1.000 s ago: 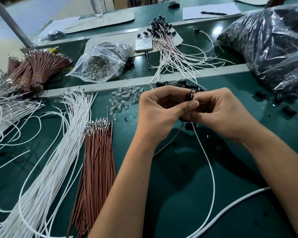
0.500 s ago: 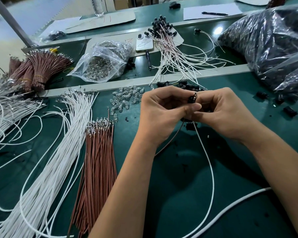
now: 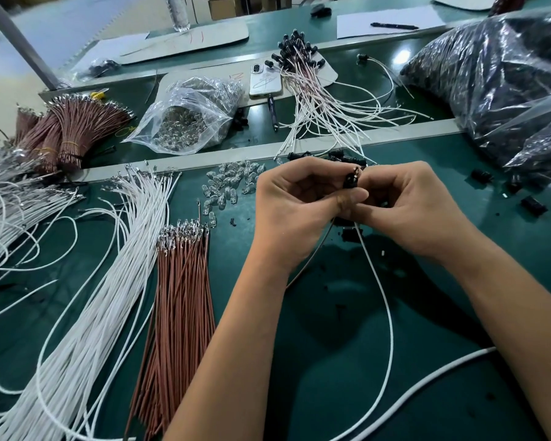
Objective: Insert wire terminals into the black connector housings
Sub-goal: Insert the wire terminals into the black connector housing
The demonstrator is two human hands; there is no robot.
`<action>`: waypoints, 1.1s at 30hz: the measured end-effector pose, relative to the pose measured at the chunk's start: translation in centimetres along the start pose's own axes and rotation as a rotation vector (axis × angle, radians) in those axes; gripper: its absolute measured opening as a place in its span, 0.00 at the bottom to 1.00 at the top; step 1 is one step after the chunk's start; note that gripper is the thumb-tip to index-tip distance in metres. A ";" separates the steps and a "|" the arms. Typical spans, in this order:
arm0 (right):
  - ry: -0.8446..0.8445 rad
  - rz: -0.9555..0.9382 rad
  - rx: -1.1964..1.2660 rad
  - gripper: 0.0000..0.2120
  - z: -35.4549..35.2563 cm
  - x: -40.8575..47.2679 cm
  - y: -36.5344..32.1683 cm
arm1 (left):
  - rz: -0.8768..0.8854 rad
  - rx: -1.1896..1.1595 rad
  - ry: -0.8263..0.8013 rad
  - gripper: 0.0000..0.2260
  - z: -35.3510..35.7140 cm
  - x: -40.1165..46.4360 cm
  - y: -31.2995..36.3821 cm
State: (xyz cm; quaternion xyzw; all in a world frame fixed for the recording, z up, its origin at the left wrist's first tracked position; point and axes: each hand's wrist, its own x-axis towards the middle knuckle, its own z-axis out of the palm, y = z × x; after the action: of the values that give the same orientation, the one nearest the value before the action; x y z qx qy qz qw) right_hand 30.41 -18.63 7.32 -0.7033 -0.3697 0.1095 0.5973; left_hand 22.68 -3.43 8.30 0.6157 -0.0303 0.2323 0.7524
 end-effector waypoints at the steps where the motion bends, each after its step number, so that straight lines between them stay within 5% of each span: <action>1: 0.005 -0.017 0.010 0.04 0.0 0.0 0.0 | 0.003 0.002 0.001 0.15 -0.1 0.0 0.0; 8: 0.066 -0.139 -0.028 0.04 0.3 0.1 -0.3 | 0.023 0.042 -0.004 0.15 -0.5 0.3 0.0; 33: 0.102 -0.090 0.004 0.09 0.1 0.0 0.0 | -0.019 -0.031 0.008 0.12 -0.8 0.4 0.0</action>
State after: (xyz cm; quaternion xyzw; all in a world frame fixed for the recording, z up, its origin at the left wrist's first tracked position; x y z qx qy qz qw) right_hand 30.35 -18.52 7.29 -0.6893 -0.3700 0.0474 0.6210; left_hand 22.89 -2.54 8.24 0.6033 -0.0250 0.2272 0.7641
